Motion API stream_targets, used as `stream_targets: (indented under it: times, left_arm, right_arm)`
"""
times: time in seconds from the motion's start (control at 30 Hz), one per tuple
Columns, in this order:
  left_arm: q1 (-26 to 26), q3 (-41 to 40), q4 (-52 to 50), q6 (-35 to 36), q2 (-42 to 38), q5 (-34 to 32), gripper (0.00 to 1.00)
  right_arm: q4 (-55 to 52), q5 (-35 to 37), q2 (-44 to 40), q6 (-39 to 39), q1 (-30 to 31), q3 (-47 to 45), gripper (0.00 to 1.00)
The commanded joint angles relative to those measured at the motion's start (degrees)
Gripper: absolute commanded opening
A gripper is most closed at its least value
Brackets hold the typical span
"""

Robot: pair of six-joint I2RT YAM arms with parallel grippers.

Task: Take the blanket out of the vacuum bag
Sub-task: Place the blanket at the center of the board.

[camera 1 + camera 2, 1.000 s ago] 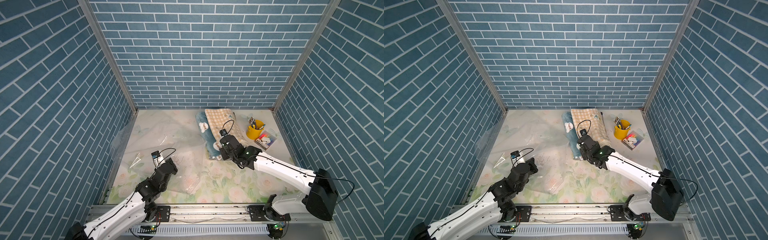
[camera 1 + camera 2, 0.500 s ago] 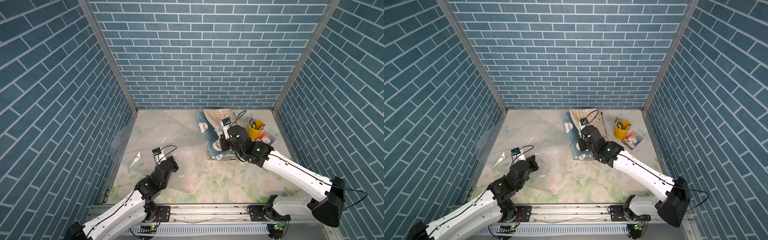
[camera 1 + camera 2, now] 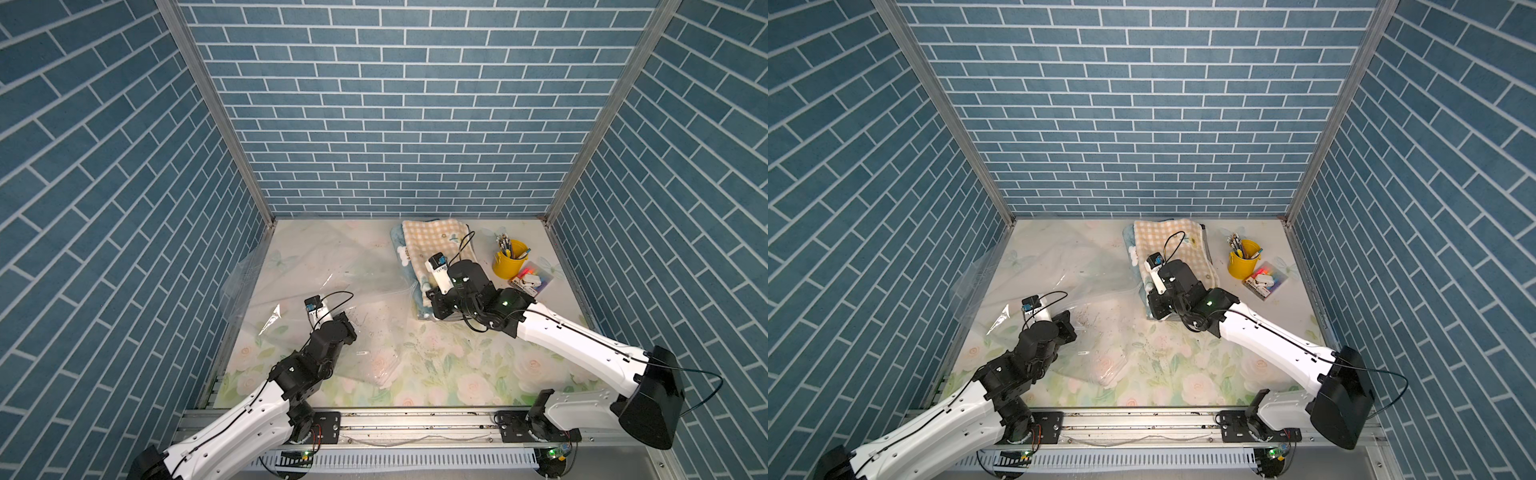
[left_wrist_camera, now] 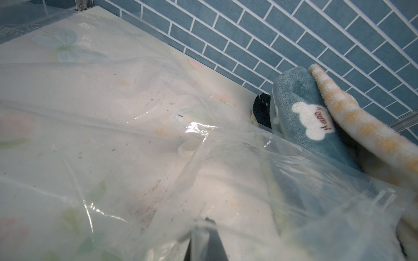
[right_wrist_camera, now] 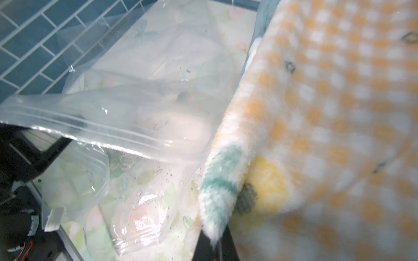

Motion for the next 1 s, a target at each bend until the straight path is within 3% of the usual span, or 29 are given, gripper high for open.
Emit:
stream_targets:
  times: [0.0, 0.07, 0.13, 0.17, 0.33, 0.47, 0.73, 0.97]
  left_arm:
    - [0.21, -0.29, 0.13, 0.28, -0.28, 0.28, 0.01]
    - [0.20, -0.24, 0.31, 0.18, 0.34, 0.37, 0.01]
    - [0.21, -0.13, 0.22, 0.15, 0.71, 0.32, 0.01]
    - [0.21, -0.17, 0.31, 0.23, 0.74, 0.30, 0.01]
    - [0.21, 0.39, 0.79, 0.24, 1.48, 0.10, 0.06]
    - [0.21, 0.97, 1.20, 0.33, 2.71, 0.53, 0.09]
    - [0.21, 2.66, -0.20, 0.80, 3.15, 0.65, 0.10]
    - [0.16, 1.12, -2.00, -0.02, 2.72, -2.76, 0.10]
  right_arm:
    - [0.29, -6.89, 1.49, 1.02, 0.06, -0.96, 0.03]
    - [-0.26, -6.78, 0.97, 0.89, 0.02, -0.80, 0.13]
    - [-0.62, -4.86, -1.18, 0.76, -0.05, 0.56, 0.35]
    - [-1.46, -3.54, -1.96, 0.29, -0.18, 2.19, 0.39]
    - [-4.91, 4.47, -0.29, -3.08, -1.24, 12.86, 0.49]
    - [-4.10, 9.45, 8.41, -6.65, -4.19, 21.70, 0.57]
    - [-2.79, 10.24, 31.29, -11.65, -9.37, 40.89, 0.69]
    - [-2.25, 7.80, 43.76, -11.19, -10.88, 50.41, 0.72]
